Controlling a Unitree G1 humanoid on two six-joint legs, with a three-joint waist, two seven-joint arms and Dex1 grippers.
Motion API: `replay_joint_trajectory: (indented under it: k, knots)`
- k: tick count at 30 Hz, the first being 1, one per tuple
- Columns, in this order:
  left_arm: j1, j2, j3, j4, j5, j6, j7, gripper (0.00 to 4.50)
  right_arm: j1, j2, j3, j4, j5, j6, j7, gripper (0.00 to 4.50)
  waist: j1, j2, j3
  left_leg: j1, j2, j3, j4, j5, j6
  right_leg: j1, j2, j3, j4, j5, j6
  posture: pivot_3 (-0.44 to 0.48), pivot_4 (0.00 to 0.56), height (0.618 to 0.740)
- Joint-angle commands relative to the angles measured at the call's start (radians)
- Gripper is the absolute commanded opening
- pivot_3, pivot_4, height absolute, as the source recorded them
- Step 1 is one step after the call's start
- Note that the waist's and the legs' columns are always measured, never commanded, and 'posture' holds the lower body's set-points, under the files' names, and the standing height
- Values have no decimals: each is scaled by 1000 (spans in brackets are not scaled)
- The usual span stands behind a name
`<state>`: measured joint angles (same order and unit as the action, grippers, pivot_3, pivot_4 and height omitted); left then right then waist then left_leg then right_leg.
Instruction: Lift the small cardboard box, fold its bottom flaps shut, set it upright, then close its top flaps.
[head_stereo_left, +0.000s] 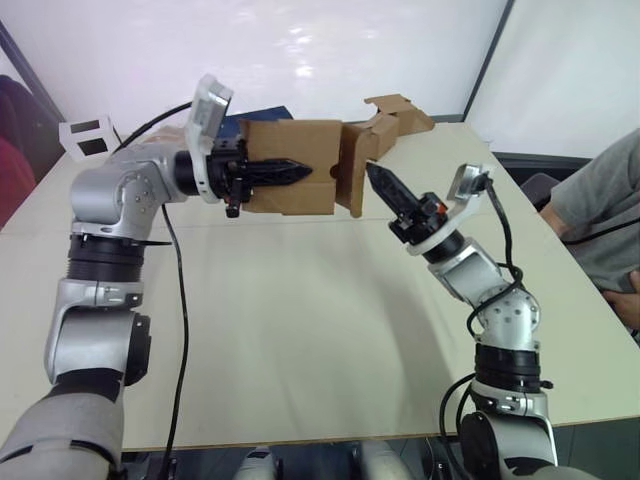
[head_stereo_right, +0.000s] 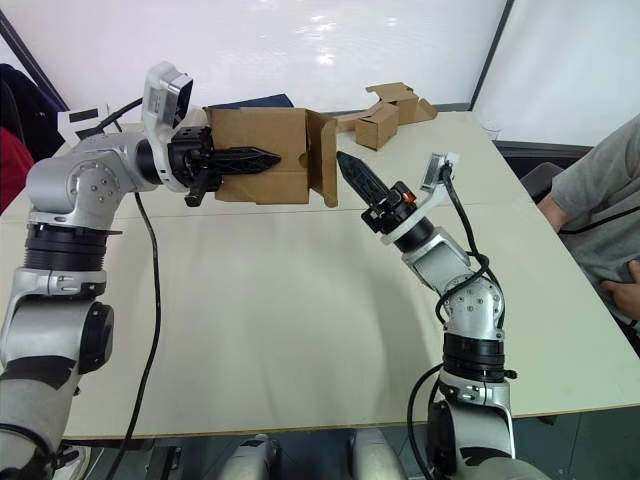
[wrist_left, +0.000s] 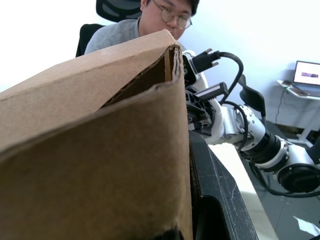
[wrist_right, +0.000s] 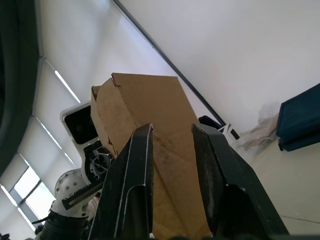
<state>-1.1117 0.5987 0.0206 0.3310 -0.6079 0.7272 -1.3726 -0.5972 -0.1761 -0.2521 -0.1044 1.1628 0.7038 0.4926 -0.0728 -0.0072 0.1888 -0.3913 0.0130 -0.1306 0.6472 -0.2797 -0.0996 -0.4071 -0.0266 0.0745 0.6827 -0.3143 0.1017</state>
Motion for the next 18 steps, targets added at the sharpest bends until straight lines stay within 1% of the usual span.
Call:
replay_joint_trajectory:
  k: [1,12,18]
  knots:
    - [-26,4,16,-15,-3,-16,-2,0,-3,11,10,-49,21,-2,14,1224,0,0,0,0,0,0,0,0,0,0,0,0,0,0,0,0,150,740]
    - [-27,3,19,-7,-1,-18,-3,0,7,33,23,-73,40,1,20,1224,0,0,0,0,0,0,0,0,0,0,0,0,0,0,0,0,150,740]
    - [-26,2,19,-7,1,-21,-5,0,11,26,38,-82,24,0,24,1224,1,0,0,0,0,0,0,0,0,0,0,0,0,0,0,0,150,740]
